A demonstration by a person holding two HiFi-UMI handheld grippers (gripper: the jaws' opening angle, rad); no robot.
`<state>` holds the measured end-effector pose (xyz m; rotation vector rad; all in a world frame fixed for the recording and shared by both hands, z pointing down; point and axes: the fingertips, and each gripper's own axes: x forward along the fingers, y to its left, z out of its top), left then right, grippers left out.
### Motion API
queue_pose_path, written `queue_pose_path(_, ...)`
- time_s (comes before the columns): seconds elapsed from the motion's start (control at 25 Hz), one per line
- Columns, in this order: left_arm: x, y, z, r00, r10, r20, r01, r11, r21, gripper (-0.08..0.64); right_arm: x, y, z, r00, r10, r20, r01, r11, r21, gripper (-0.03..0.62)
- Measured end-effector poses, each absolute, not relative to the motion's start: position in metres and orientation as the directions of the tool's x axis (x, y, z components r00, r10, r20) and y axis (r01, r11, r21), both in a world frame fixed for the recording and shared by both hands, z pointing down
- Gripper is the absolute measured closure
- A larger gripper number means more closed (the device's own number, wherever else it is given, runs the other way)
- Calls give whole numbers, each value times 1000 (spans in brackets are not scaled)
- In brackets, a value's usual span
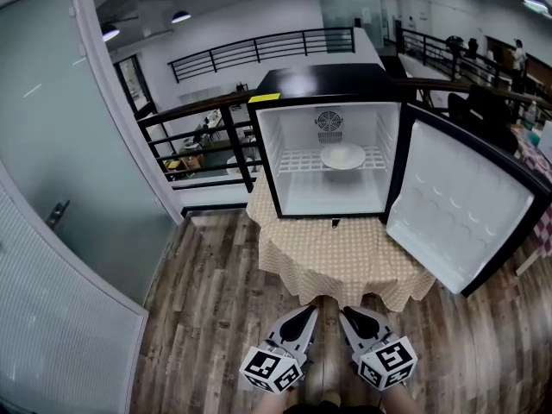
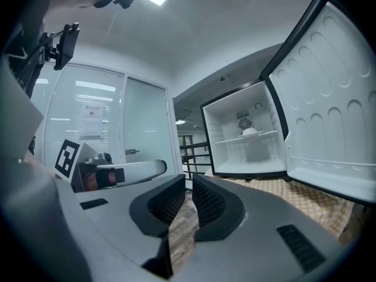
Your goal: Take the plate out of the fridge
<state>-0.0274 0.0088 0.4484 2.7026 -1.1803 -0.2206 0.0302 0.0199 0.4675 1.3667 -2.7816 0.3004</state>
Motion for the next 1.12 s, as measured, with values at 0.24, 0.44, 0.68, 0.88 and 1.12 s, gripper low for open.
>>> queue_pose_path(0.24,-34,-10,461,662,-748,-35,-720,-648,249,541,21,0,474,-624,-771,131,-780,602,-170,538)
queue_pose_path(0.44,-25,-45,463,682,-730,-38,-700,-668,252,541,24,-34,476,-601,-786,142,-799,585,-139,538)
queue_pose_path(0.68,-11,-100,456,722,-691,-44,-663,-708,241,541,29,-85,471,-574,-807,139,-818,555,-151,538)
queue_pose_path(0.88,-9,-144,451,733,-678,-55,-648,-721,246,541,31,-126,471,-553,-822,140,-831,532,-161,538)
queue_pose_path(1.12,-9,-185,450,751,-658,-54,-629,-738,246,541,29,-167,473,-531,-834,148,-844,505,-178,538)
